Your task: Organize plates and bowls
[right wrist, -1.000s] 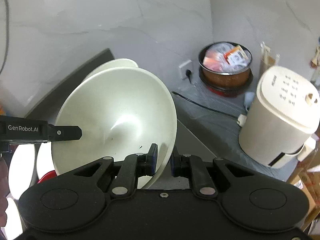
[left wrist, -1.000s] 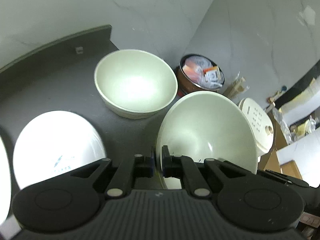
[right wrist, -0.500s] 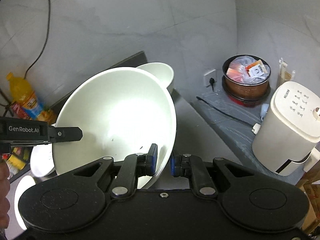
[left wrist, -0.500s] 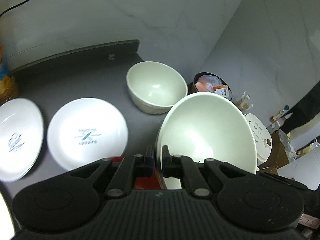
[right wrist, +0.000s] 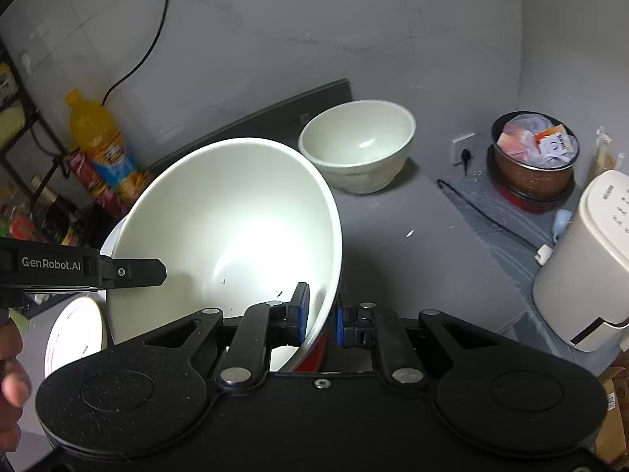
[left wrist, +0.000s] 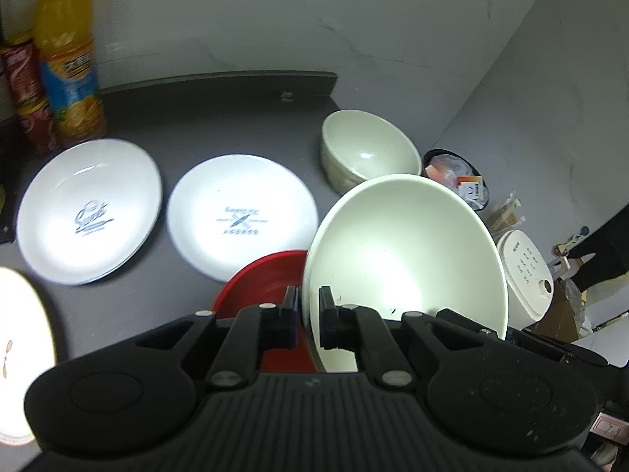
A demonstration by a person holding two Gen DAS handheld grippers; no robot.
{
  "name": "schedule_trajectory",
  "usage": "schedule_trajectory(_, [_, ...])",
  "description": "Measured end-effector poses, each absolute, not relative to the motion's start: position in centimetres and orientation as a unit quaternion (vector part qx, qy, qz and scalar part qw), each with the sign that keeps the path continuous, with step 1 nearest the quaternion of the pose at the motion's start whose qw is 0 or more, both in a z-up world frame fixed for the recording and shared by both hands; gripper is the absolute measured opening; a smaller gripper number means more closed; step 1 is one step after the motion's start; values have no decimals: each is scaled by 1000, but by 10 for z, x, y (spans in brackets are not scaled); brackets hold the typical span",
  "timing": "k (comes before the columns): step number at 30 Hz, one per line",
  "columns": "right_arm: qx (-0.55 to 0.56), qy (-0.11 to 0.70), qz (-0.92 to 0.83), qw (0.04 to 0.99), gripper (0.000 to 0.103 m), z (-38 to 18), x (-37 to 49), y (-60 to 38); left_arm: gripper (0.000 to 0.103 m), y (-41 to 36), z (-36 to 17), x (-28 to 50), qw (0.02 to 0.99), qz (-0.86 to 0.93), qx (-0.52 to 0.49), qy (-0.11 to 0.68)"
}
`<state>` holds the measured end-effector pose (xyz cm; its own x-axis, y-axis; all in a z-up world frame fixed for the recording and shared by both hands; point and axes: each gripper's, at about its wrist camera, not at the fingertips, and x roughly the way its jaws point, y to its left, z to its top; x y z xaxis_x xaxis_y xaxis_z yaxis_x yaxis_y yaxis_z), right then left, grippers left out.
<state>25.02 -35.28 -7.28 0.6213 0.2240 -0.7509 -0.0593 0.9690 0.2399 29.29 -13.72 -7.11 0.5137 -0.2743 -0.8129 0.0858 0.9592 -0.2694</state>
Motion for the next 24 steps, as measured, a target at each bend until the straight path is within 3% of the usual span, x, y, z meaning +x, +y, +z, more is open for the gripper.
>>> schedule_trajectory(15, [60,481,110,868,14,-99,251,-317,9,-100,-106,283,843,-67,-129,518])
schedule_trajectory(18, [43,495,109,861,21,-105,256,-312,9,-102,-115,289,835,-67,-130,530])
schedule_trajectory(24, [39,511,105,853,23,-112,265,-310,11,-112,-126,297,826,-56,-108,551])
